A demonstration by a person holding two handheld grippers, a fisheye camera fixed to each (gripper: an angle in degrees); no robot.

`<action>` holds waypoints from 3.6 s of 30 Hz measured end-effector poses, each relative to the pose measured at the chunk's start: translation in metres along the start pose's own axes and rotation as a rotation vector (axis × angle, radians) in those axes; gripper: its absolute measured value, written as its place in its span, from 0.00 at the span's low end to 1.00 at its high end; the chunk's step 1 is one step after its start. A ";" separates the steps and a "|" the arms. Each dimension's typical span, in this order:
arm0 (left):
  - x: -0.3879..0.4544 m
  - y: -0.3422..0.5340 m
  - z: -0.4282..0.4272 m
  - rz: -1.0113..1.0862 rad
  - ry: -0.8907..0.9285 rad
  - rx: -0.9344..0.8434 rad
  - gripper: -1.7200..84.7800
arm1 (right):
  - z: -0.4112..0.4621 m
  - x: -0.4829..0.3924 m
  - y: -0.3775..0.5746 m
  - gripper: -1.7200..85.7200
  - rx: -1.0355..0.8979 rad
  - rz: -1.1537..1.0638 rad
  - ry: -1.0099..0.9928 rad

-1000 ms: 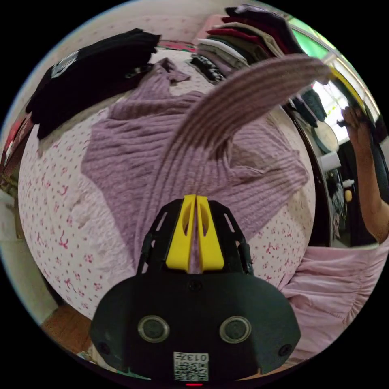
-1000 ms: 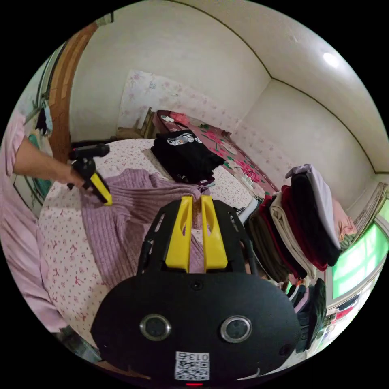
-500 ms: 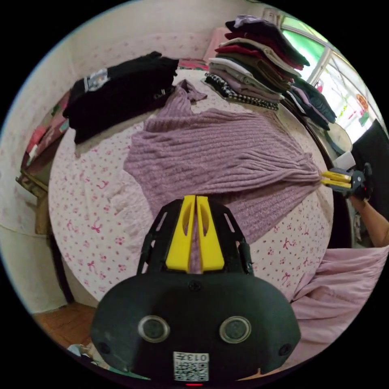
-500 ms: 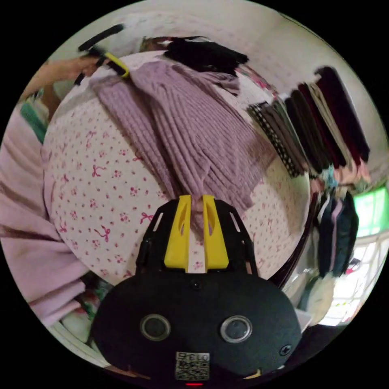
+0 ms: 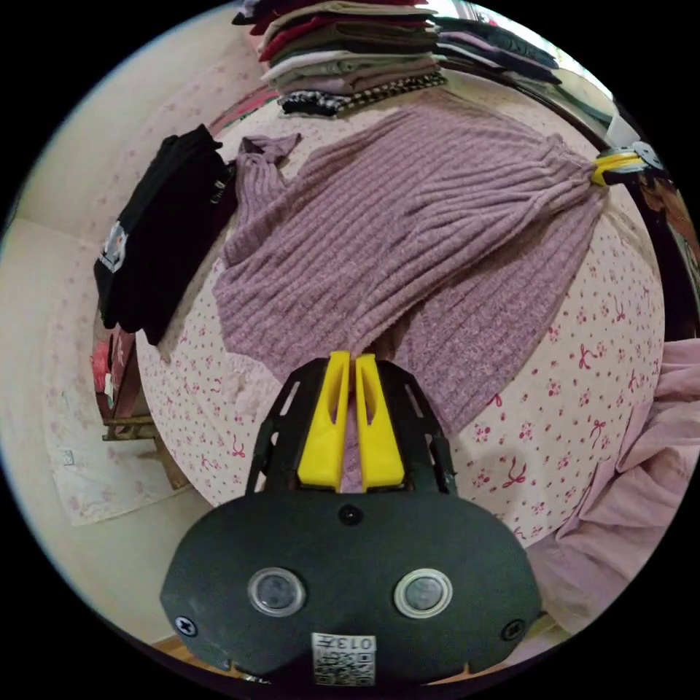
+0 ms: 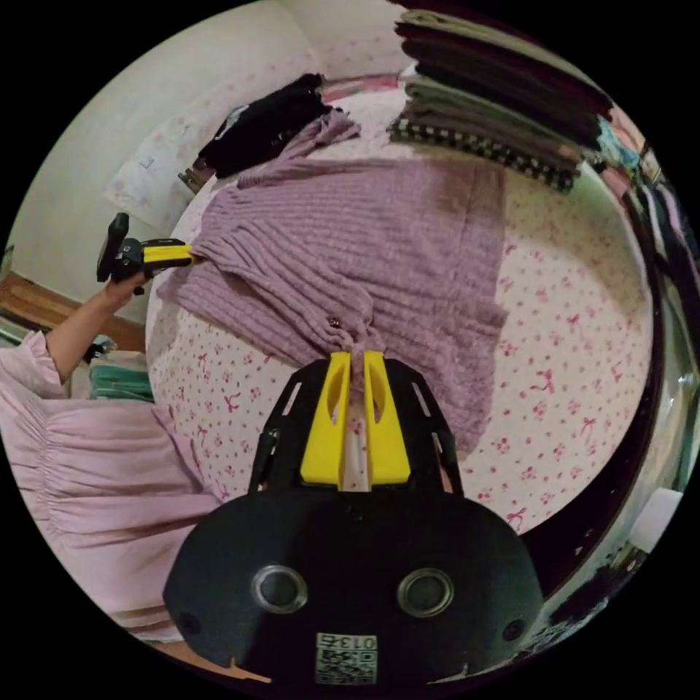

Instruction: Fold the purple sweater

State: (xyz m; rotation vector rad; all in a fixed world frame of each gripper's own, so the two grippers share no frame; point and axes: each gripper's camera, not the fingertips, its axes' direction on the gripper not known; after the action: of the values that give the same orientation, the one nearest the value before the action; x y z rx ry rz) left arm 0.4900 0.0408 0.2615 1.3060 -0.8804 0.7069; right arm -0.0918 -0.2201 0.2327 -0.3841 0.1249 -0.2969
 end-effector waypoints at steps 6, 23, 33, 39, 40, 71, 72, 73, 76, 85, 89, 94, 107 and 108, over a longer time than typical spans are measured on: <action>0.025 0.029 -0.041 -0.048 -0.034 0.104 0.03 | -0.045 0.001 0.043 0.07 0.262 -0.149 0.259; 0.061 0.049 -0.071 -0.193 -0.005 0.152 0.04 | 0.012 0.067 0.101 0.10 0.077 0.072 0.213; 0.085 0.032 -0.047 -0.211 0.017 0.038 0.02 | 0.011 0.075 0.136 0.06 0.176 0.065 0.388; 0.084 0.044 -0.074 -0.248 -0.062 0.093 0.02 | 0.000 0.106 0.186 0.07 0.183 0.205 0.338; 0.082 0.051 -0.080 -0.284 -0.058 0.108 0.02 | -0.005 0.107 0.200 0.08 0.203 0.229 0.354; 0.179 -0.013 -0.037 0.328 -0.169 -0.147 0.04 | 0.047 0.201 0.380 0.07 0.231 0.623 -0.123; 0.179 -0.016 -0.037 0.335 -0.164 -0.152 0.04 | 0.046 0.202 0.379 0.06 0.220 0.620 -0.125; 0.177 -0.019 -0.041 0.339 -0.152 -0.151 0.04 | 0.042 0.202 0.378 0.06 0.214 0.613 -0.112; 0.165 -0.018 -0.058 0.332 -0.110 -0.121 0.03 | 0.026 0.197 0.377 0.05 0.216 0.574 -0.073; 0.168 0.008 -0.080 0.358 -0.100 -0.132 0.03 | -0.026 0.159 0.404 0.05 0.202 0.479 -0.020; 0.181 0.031 -0.063 0.337 -0.028 -0.173 0.03 | -0.017 0.141 0.429 0.06 0.133 0.480 0.004; 0.188 0.043 -0.030 0.288 -0.019 -0.182 0.03 | 0.006 0.128 0.447 0.07 0.137 0.485 0.002; 0.102 0.060 -0.062 -0.045 0.031 0.054 0.03 | -0.033 0.073 0.354 0.10 0.154 0.185 0.242; 0.102 0.052 -0.060 -0.047 0.043 0.068 0.03 | -0.022 0.062 0.333 0.09 0.143 0.141 0.244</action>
State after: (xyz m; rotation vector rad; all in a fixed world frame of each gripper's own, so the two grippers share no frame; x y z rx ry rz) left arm 0.5063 0.1036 0.3734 1.3626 -0.7943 0.7313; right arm 0.0498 0.0476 0.0798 -0.1945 0.3666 -0.2106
